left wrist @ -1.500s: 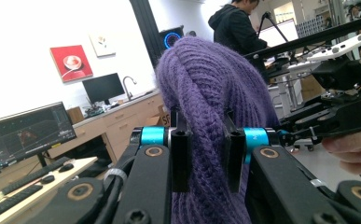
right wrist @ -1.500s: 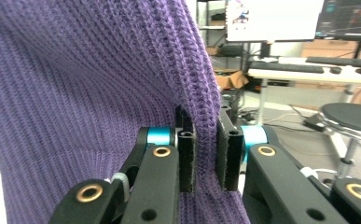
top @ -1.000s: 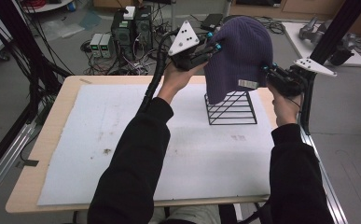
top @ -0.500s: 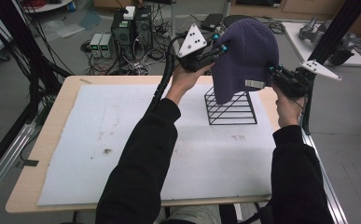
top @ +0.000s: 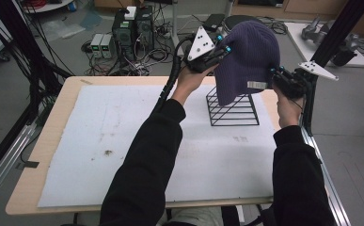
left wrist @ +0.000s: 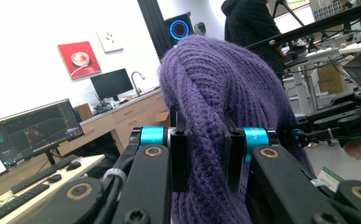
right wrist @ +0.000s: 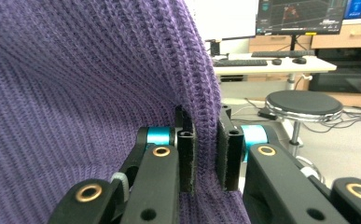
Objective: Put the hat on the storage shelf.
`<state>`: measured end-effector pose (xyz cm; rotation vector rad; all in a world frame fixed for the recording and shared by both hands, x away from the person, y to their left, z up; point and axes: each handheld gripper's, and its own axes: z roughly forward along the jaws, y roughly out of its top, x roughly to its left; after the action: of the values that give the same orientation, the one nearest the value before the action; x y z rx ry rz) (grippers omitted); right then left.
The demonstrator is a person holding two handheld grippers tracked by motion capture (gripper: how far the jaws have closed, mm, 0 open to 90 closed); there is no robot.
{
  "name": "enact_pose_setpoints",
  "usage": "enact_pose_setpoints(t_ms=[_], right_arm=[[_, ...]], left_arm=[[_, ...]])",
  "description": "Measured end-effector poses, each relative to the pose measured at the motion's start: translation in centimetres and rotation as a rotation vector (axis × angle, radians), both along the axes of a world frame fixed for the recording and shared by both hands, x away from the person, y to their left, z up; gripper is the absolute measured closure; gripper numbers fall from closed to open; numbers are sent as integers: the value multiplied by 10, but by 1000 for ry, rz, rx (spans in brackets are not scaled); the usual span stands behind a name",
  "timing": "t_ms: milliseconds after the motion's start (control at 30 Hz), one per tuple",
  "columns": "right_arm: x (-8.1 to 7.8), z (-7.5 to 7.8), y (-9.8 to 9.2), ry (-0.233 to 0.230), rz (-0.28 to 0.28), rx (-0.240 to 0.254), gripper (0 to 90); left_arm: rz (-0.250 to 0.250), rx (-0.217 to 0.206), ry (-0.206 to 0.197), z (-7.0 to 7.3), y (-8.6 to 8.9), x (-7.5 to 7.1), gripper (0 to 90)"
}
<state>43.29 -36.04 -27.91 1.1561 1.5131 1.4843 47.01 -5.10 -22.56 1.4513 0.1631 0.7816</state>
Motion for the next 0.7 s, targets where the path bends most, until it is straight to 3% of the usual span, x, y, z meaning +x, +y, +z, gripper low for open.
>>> enact_pose_setpoints(t_ms=[233, 333, 433, 700], right_arm=[[10, 2, 0, 0, -19, -4, 815], [12, -3, -1, 24, -29, -18, 815], [9, -8, -4, 35, -28, -3, 814], [4, -27, -10, 85, -30, 12, 813]], left_arm=[[23, 0, -6, 0, -6, 6, 782], [16, 13, -3, -3, -10, 7, 782], [8, 14, 0, -6, -11, 6, 782], [-16, 65, 24, -21, -16, 8, 781]])
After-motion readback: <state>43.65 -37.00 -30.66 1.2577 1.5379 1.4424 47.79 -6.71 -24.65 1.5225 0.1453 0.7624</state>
